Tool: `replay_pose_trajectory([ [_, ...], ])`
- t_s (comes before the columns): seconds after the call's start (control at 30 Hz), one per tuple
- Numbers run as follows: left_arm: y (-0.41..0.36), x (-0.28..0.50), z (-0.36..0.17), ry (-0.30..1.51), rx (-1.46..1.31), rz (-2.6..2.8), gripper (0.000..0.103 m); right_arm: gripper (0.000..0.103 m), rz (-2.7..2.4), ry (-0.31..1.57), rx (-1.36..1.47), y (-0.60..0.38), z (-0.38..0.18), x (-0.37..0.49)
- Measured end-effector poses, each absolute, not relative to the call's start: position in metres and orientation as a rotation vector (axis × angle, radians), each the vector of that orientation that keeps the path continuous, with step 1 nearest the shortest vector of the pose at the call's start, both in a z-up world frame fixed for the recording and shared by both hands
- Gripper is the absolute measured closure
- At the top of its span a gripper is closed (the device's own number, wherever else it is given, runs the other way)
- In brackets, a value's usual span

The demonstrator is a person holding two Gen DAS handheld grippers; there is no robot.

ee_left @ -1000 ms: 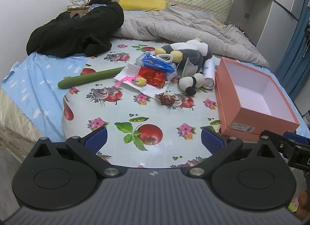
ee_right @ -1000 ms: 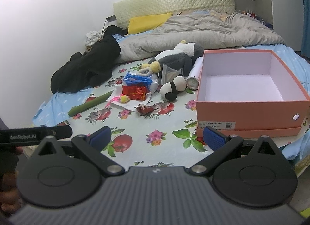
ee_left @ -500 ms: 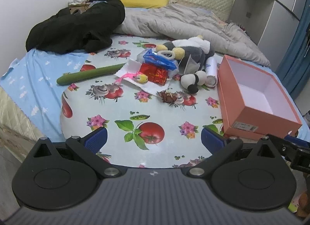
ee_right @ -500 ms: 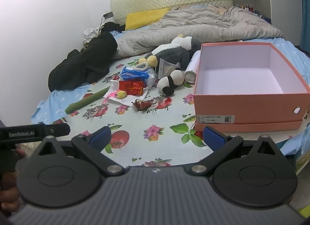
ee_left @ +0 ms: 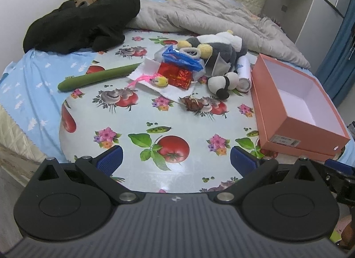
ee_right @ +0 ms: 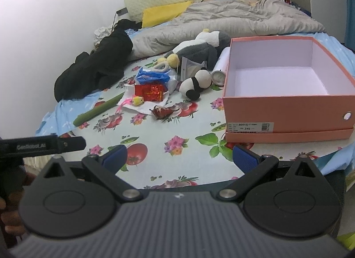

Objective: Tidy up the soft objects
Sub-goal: 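Move both grippers toward the pile of toys beside the pink box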

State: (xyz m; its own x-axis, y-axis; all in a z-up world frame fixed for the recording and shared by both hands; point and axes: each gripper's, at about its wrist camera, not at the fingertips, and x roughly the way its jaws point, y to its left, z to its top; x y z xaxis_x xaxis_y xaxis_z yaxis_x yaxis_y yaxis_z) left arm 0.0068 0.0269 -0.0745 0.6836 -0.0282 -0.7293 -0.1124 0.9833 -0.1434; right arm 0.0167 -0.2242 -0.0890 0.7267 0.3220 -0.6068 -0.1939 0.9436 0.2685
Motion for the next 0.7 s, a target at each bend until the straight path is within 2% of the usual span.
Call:
replay_pose_trajectory([
  [0.63,0.053,0.096,-0.105,0.871,-0.166,0.077,0.000,0.000,0.352,0.746,0.189,-0.192,-0.117,0.083],
  [0.7,0.054,0.105,-0.108,0.875,-0.159,0.078,0.000,0.004,0.367,0.744,0.185,-0.186,-0.119,0.090],
])
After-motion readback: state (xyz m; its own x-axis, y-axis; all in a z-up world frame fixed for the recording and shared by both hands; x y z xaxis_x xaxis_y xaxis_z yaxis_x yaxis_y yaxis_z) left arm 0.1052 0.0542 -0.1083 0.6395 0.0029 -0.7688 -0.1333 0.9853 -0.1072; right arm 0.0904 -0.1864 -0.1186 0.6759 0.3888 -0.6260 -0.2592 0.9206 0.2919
